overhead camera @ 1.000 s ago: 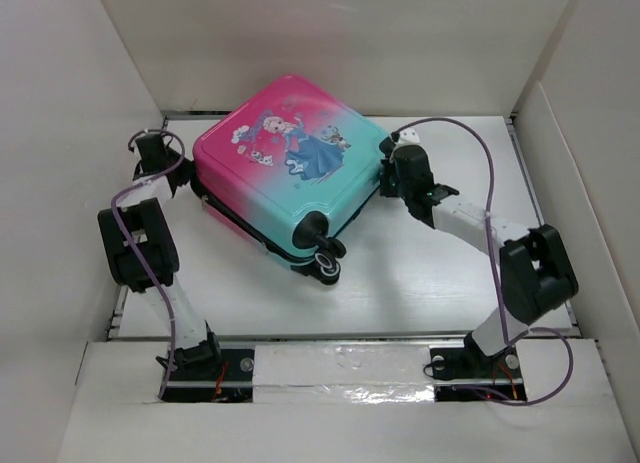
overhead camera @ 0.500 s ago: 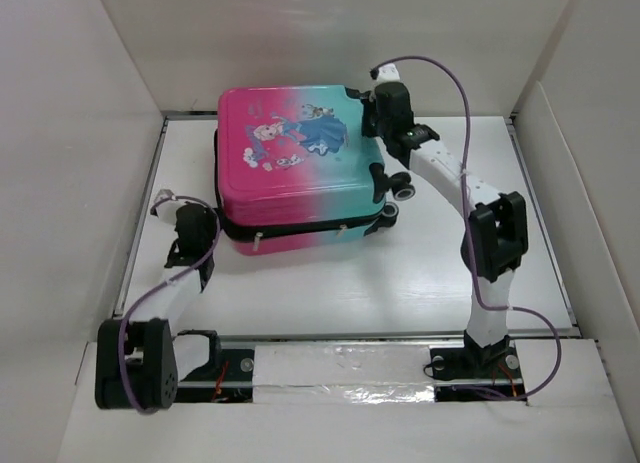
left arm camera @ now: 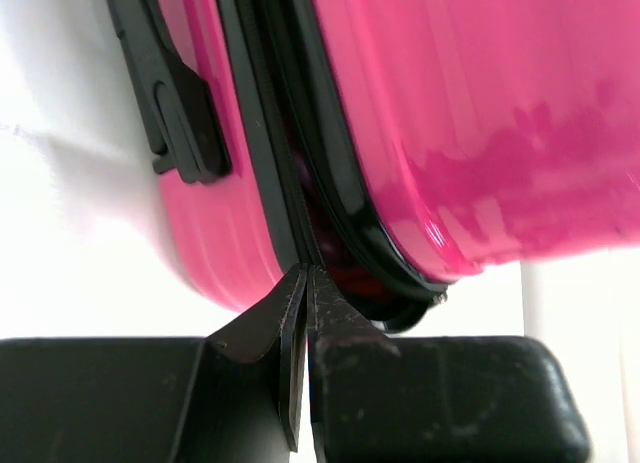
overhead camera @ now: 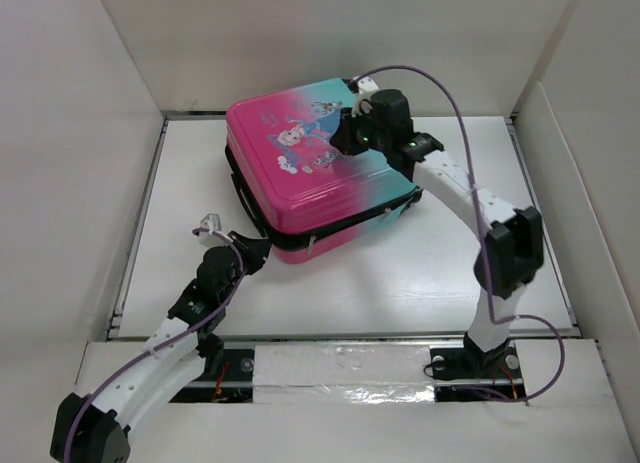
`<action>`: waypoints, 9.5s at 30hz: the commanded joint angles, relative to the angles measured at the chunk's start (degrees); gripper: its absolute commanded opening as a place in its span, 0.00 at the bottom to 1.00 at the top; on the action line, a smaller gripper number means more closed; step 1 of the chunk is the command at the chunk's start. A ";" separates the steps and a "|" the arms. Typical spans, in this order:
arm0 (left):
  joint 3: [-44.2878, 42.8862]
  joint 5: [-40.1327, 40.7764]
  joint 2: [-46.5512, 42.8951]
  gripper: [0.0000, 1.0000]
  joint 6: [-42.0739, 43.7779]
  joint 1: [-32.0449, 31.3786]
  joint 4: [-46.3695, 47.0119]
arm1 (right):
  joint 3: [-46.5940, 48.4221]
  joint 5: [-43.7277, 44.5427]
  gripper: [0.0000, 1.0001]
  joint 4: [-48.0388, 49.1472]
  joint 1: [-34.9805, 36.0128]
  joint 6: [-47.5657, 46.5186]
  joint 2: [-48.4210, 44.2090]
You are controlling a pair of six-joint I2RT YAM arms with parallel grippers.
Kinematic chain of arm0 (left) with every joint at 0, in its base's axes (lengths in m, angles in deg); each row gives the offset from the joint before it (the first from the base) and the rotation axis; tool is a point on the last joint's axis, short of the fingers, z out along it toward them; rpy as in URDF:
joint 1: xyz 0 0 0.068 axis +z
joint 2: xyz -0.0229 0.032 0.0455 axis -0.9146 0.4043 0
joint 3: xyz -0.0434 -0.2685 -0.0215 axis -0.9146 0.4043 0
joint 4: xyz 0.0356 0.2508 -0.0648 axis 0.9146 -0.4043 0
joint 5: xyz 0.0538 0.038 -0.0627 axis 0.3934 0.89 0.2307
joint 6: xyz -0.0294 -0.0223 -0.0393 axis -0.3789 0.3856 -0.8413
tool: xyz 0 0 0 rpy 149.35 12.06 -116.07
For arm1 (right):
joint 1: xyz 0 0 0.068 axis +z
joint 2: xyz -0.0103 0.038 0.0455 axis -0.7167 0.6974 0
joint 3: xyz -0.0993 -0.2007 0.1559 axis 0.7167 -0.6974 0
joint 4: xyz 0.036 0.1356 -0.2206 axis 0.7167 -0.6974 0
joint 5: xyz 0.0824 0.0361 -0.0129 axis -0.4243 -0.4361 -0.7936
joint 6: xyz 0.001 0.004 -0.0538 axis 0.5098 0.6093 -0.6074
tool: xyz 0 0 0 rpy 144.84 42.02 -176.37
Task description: Pack the luggage
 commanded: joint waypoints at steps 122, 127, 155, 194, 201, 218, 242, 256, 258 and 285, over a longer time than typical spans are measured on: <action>-10.93 1.63 34.77 0.29 0.19 26.36 9.69 | -52.89 -2.10 0.46 27.51 -21.38 4.28 -37.34; -8.74 1.39 32.55 0.33 0.80 25.84 11.52 | -53.50 -2.63 0.46 27.78 -21.38 4.28 -37.52; -10.76 -2.66 38.53 0.44 2.04 25.83 18.19 | -54.47 -4.03 0.46 28.13 -21.91 3.67 -36.64; -14.10 -7.50 52.06 0.42 -1.21 28.56 31.03 | -54.39 -4.47 0.46 28.13 -21.38 3.40 -34.97; -17.61 -6.71 56.99 0.34 -2.18 27.42 30.77 | -54.65 -4.38 0.46 28.04 -21.38 3.23 -35.32; -2.34 -8.73 38.84 0.00 2.82 23.20 35.17 | -58.52 -5.16 0.37 29.18 -21.91 5.51 -34.11; 6.56 5.68 12.09 0.00 -1.65 -15.21 18.65 | -42.50 -1.59 0.36 22.68 -11.45 2.44 -24.75; 2.78 10.17 -5.58 0.00 3.79 -15.21 2.56 | -82.07 -16.32 0.00 48.96 -9.96 0.07 -49.74; 1.99 9.99 -4.18 0.00 4.32 -15.21 2.12 | -79.80 -20.70 0.03 46.87 -8.91 -2.30 -47.81; -4.08 6.74 0.84 0.24 10.56 -15.21 -1.57 | -76.79 -16.78 0.27 42.45 1.47 -8.20 -40.15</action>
